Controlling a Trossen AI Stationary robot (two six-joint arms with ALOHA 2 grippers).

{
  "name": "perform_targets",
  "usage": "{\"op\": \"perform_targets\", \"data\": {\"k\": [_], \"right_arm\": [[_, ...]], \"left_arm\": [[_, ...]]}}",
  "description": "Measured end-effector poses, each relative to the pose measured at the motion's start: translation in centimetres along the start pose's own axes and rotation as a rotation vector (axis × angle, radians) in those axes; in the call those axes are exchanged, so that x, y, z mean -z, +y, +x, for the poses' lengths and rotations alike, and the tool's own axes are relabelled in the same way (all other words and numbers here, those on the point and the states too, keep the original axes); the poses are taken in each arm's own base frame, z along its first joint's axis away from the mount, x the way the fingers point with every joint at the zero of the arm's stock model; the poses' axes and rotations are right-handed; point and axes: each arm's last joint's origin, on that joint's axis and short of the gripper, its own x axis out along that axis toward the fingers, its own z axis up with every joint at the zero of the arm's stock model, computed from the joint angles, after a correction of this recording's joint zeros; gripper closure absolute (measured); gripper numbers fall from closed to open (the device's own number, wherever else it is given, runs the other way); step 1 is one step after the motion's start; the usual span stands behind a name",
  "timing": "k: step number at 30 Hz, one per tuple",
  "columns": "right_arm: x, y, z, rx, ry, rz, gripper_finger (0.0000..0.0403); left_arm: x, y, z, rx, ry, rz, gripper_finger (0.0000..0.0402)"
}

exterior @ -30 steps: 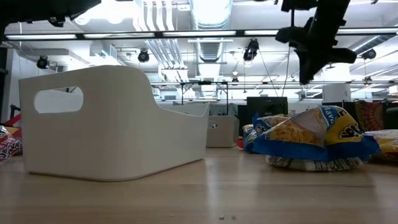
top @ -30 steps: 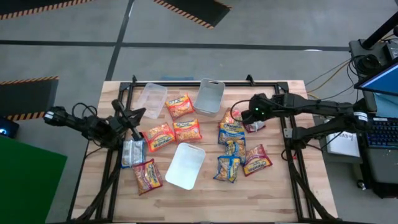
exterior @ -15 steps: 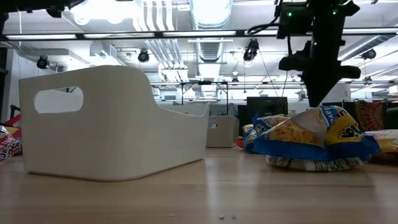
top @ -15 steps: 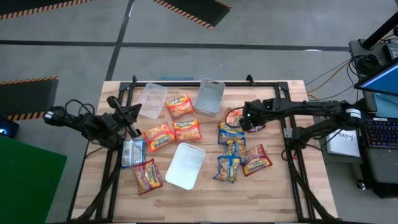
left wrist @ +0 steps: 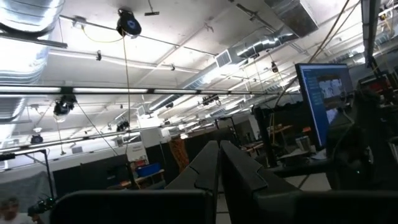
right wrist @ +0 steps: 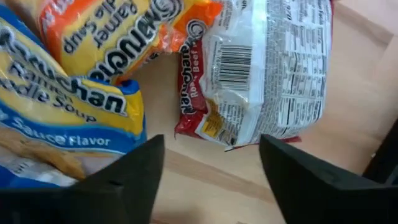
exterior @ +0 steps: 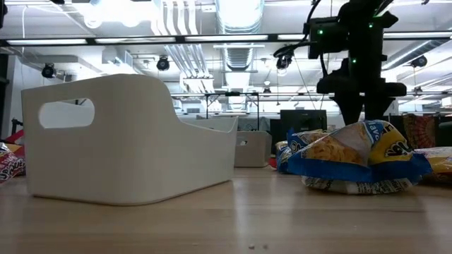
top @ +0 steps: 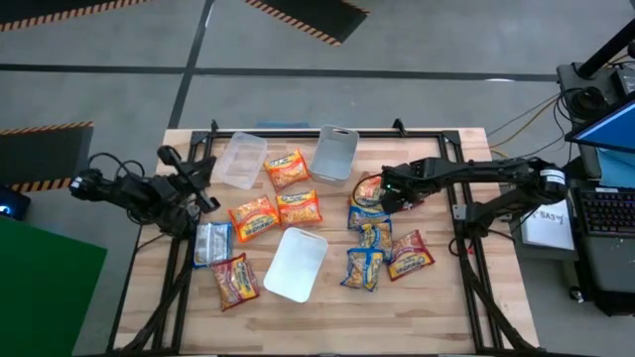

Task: Sort Maruchan noodles
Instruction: Put the orange noodle pack into the transparent bin

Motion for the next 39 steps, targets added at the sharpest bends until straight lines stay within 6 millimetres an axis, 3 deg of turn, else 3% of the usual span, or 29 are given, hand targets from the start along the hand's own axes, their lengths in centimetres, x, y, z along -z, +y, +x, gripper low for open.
{"op": "perform_targets", "data": {"k": [7, 16, 29, 39], "right_arm": [[-1.0, 0.7, 1.2, 0.059, -0.084, -0.050, 0.0109], [-1.3, 1.2, 3.2, 0.177, -0.087, -0.107, 0.0139], [-2.0, 1.9, 3.3, 0.120, -0.154, -0.157, 0.0174], [-4.5, 0.9, 2.7, -0.045, -0.115, 0.095, 0.0174]], "left_arm": [[0.3, -0.4, 0.0, 0.026, 0.024, 0.034, 0.0402], [0.4, -0.4, 0.0, 0.023, 0.033, 0.037, 0.0402], [0.6, -0.6, 0.0, 0.041, 0.051, 0.058, 0.0402], [0.7, -0.6, 0.0, 0.044, 0.053, 0.060, 0.0402]]}}
